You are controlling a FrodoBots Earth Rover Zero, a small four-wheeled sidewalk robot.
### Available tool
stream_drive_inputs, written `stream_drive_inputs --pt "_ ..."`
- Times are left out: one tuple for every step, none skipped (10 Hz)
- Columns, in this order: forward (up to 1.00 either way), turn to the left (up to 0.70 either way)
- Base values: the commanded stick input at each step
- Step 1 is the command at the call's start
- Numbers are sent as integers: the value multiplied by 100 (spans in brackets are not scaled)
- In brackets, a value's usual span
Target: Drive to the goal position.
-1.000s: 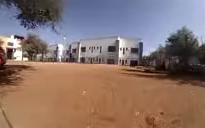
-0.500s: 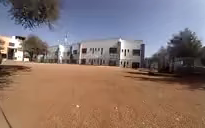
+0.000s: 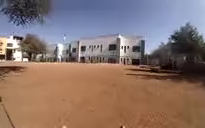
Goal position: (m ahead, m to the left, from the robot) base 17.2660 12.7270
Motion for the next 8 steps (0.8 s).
stream_drive_inputs --pt "100 0" --pt "100 0" --pt "100 0" --pt "100 0" --pt "100 0" --pt "100 0" --pt "100 0" --pt "100 0"
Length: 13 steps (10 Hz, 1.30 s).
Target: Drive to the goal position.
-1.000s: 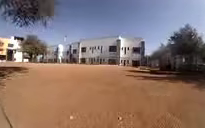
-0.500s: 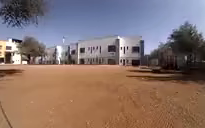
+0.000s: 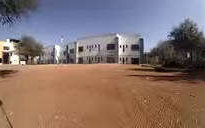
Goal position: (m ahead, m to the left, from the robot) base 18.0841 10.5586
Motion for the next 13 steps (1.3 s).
stream_drive_inputs --pt "100 0" --pt "100 0" --pt "100 0" --pt "100 0" --pt "100 0" --pt "100 0" --pt "100 0" --pt "100 0" --pt "100 0" --pt "100 0" --pt "100 0" --pt "100 0" --pt "100 0"
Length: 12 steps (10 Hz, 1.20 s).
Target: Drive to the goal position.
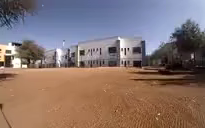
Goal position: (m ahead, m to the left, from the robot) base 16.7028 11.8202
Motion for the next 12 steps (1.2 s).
stream_drive_inputs --pt "100 0" --pt "100 0" --pt "100 0" --pt "45 0" --pt "93 0" --pt "100 0" --pt "100 0" --pt "100 0" --pt "100 0" --pt "100 0" --pt "100 0" --pt "100 0"
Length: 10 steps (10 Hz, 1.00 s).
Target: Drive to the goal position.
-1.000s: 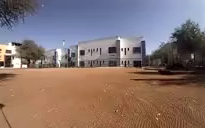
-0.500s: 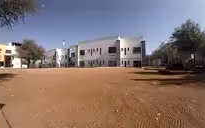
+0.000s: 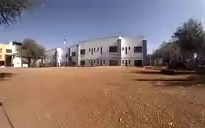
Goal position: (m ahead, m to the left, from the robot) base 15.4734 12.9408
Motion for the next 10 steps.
stream_drive_inputs --pt "100 0" --pt "100 0" --pt "100 0" --pt "100 0" --pt "100 0" --pt "100 0" --pt "100 0" --pt "100 0" --pt "100 0" --pt "100 0"
